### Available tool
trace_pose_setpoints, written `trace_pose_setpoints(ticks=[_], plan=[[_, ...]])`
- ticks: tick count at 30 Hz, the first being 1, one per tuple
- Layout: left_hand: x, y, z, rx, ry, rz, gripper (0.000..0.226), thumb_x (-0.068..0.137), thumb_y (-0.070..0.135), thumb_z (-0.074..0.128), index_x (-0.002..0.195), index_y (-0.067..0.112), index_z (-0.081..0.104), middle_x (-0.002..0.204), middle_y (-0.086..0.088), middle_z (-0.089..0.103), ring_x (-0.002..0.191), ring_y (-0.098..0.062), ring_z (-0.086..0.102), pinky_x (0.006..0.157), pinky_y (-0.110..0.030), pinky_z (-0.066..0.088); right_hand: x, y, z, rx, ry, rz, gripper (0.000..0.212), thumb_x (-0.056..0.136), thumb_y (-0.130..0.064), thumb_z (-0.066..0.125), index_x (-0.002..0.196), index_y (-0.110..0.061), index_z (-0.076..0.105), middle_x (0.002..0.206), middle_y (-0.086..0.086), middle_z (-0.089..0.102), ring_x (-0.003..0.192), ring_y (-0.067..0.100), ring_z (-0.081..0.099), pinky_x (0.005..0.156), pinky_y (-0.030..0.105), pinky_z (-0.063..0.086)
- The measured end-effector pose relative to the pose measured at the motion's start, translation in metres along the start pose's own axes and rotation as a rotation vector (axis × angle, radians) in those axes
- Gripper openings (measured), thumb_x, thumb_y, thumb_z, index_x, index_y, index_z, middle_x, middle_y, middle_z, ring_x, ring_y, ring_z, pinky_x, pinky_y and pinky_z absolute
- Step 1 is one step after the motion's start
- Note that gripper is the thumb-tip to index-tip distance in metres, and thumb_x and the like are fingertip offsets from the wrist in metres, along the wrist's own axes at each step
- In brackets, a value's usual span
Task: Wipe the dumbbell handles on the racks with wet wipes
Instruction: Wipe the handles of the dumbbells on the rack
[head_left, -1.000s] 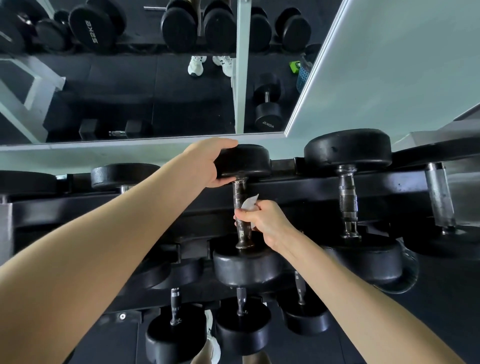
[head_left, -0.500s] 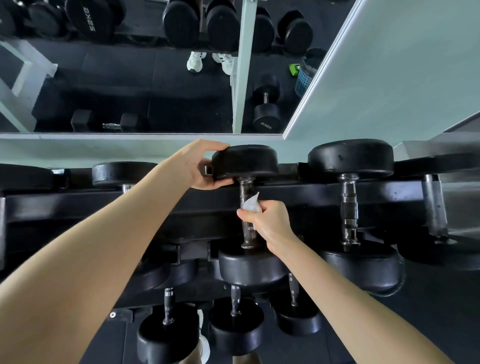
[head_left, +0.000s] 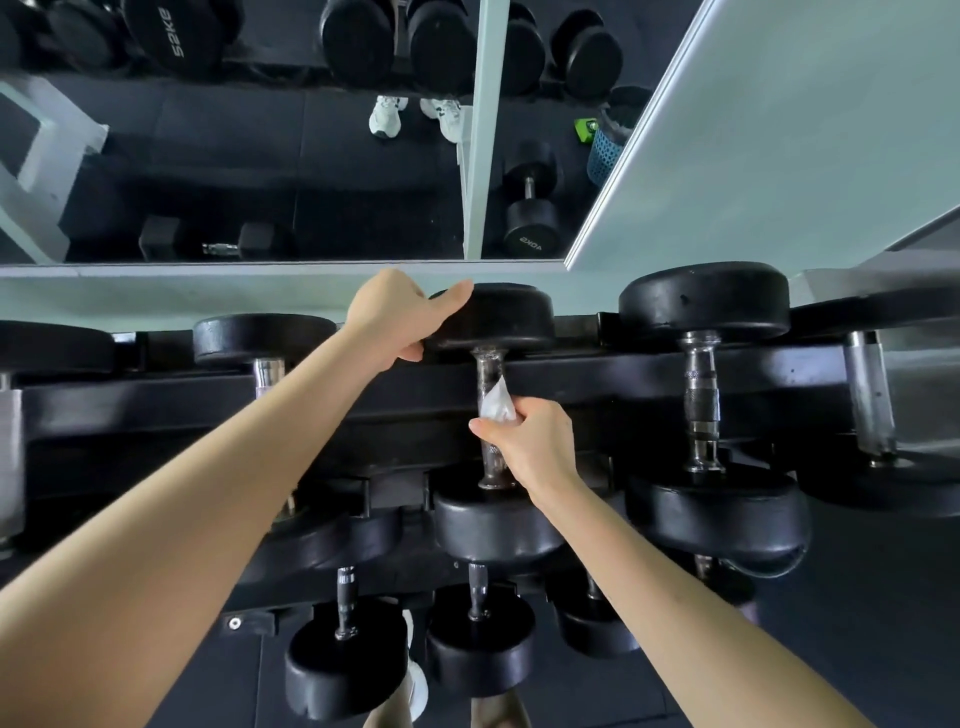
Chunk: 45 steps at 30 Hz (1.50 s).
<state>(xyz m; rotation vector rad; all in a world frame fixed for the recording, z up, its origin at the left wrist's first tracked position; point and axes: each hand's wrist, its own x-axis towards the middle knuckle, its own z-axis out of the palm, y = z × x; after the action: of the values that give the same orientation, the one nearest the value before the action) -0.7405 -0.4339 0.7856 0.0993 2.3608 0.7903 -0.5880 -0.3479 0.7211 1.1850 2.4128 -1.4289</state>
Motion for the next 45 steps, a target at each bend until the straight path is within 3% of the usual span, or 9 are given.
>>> trace_pose_setpoints(ticks=[9,14,17,20,24,28,33,37,45], plan=[[-0.003,-0.003,0.009,-0.017,0.073,0.111,0.057,0.07,0.071,0.062,0.074,0.015,0.051,0.074,-0.009,0.062,0.07,-0.026,0.071,0.077,-0.037,0.056,-0.001,-0.001,-0.011,-0.07,0.043,-0.08,0.022,0.086,-0.026,0.066,0.088,-0.004,0.063,0.07,-0.002,0.058,0.059,0.01,0.051,0.049,0.017,0.035],[-0.008,-0.01,0.018,0.096,0.173,0.168,0.065,0.07,0.073,0.06,0.087,0.011,0.062,0.079,-0.006,0.066,0.073,-0.024,0.064,0.065,-0.034,0.051,0.004,-0.013,-0.011,-0.1,0.046,-0.13,0.044,0.087,-0.029,0.065,0.121,-0.002,0.058,0.113,0.006,0.066,0.101,0.019,0.061,0.076,0.02,0.042],[-0.012,-0.012,0.022,0.141,0.257,0.291,0.064,0.075,0.067,0.06,0.117,0.019,0.059,0.11,0.006,0.062,0.097,-0.016,0.059,0.075,-0.028,0.044,-0.004,-0.011,-0.017,-0.137,-0.092,-0.198,0.064,0.091,-0.036,0.058,0.142,-0.005,0.036,0.144,0.001,0.045,0.132,0.017,0.041,0.099,0.02,0.032],[-0.012,-0.014,0.021,0.085,0.255,0.442,0.054,0.08,0.055,0.064,0.124,0.026,0.058,0.121,0.007,0.058,0.089,-0.005,0.054,0.071,-0.016,0.04,-0.01,-0.008,-0.022,-0.095,-0.226,-0.222,0.06,0.1,-0.039,0.038,0.15,-0.011,0.019,0.155,0.002,0.028,0.141,0.014,0.027,0.11,0.023,0.022],[-0.013,-0.023,0.02,0.071,0.243,0.578,0.045,0.082,0.044,0.067,0.124,0.031,0.061,0.118,0.009,0.057,0.095,-0.005,0.055,0.073,-0.014,0.036,-0.007,0.002,-0.018,-0.564,-0.121,-0.4,0.049,0.102,-0.018,0.036,0.149,-0.012,0.024,0.146,0.006,0.042,0.125,0.023,0.049,0.098,0.027,0.038],[-0.013,-0.019,0.023,0.215,0.262,0.706,0.042,0.083,0.043,0.067,0.123,0.036,0.06,0.124,0.007,0.057,0.111,-0.017,0.05,0.078,-0.024,0.035,0.005,0.017,-0.017,-0.65,0.337,-0.62,0.034,0.072,-0.017,0.077,0.105,-0.016,0.072,0.083,0.004,0.064,0.067,0.027,0.058,0.055,0.029,0.041],[-0.01,-0.015,0.023,0.293,0.251,0.682,0.042,0.083,0.046,0.064,0.125,0.044,0.056,0.123,0.011,0.054,0.113,-0.016,0.045,0.071,-0.027,0.036,0.018,0.003,-0.013,-0.396,0.229,-0.466,0.021,0.092,-0.026,0.057,0.087,-0.007,0.062,0.07,-0.01,0.051,0.067,0.006,0.047,0.059,0.022,0.038],[-0.008,-0.019,0.022,0.266,0.248,0.693,0.041,0.084,0.046,0.064,0.124,0.045,0.056,0.121,0.011,0.054,0.111,-0.017,0.045,0.072,-0.026,0.036,0.012,0.012,-0.018,-0.39,0.094,-0.711,0.03,0.093,-0.009,0.054,0.121,-0.003,0.061,0.102,0.011,0.055,0.088,0.018,0.054,0.076,0.024,0.046],[-0.007,-0.019,0.023,0.244,0.246,0.668,0.042,0.083,0.046,0.064,0.124,0.046,0.056,0.12,0.013,0.054,0.108,-0.014,0.045,0.072,-0.025,0.035,0.02,-0.004,-0.008,-0.089,0.226,-0.517,0.006,0.086,-0.011,0.063,0.088,-0.016,0.062,0.082,-0.009,0.055,0.071,0.004,0.05,0.067,0.012,0.041]])
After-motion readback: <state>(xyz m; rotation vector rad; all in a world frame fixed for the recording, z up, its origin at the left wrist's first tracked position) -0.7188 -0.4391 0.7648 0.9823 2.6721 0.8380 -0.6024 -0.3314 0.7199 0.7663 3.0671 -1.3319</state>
